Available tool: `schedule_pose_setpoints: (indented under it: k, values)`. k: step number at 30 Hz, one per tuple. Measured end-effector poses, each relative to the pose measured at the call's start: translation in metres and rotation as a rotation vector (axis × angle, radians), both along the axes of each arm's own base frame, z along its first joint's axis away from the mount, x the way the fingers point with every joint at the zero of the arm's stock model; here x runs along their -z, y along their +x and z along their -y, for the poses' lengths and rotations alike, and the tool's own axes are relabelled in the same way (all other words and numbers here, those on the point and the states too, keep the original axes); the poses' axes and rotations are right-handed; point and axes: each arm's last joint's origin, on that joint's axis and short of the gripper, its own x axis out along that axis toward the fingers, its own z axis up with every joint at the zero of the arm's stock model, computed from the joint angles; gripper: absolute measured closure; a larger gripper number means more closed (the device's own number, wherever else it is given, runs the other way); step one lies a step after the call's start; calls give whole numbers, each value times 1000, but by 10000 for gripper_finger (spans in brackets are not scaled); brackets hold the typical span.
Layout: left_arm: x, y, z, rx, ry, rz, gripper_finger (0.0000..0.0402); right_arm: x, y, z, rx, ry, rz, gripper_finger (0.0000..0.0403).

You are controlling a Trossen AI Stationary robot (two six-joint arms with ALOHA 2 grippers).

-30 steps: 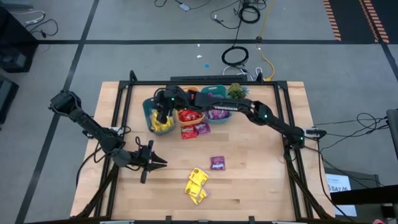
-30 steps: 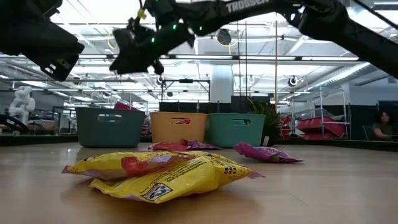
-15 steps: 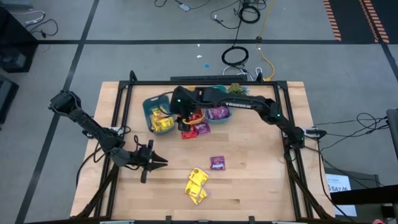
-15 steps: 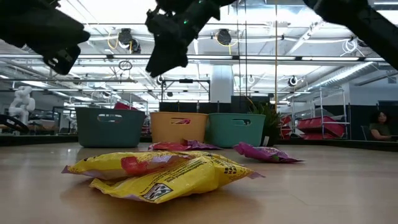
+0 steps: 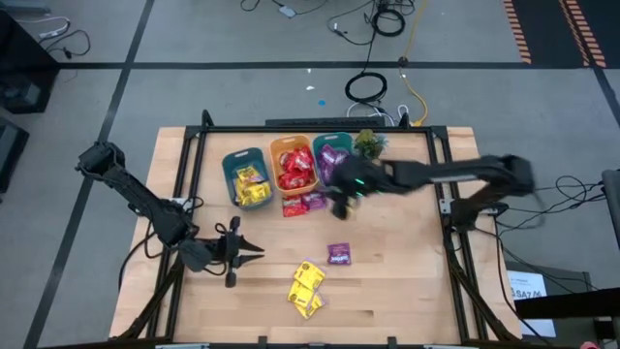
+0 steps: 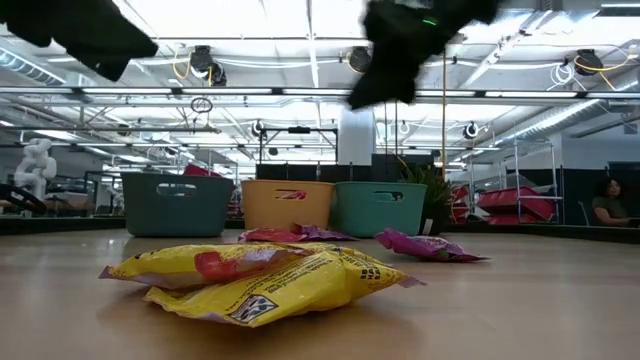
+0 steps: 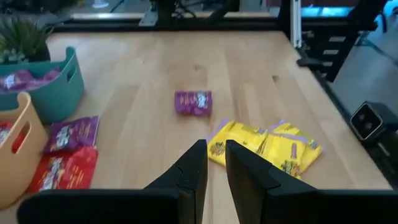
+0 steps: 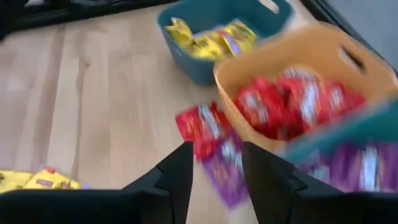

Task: Sort candy
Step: Put the yellow candy into the blue bin

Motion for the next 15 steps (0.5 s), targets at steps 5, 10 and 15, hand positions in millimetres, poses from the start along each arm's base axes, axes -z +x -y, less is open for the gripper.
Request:
schedule_pose_setpoints:
  k: [5, 10, 15]
  values:
    - [-2, 1, 1, 4, -10, 21, 333, 31, -73, -32, 80, 99, 232, 275]
    - [-3, 2, 0, -5, -14, 23, 333, 60, -115, -50, 56, 204, 414, 275]
    - [-7, 3, 1, 1, -50, 59, 333, 81, -130, -58, 58, 232, 477, 275]
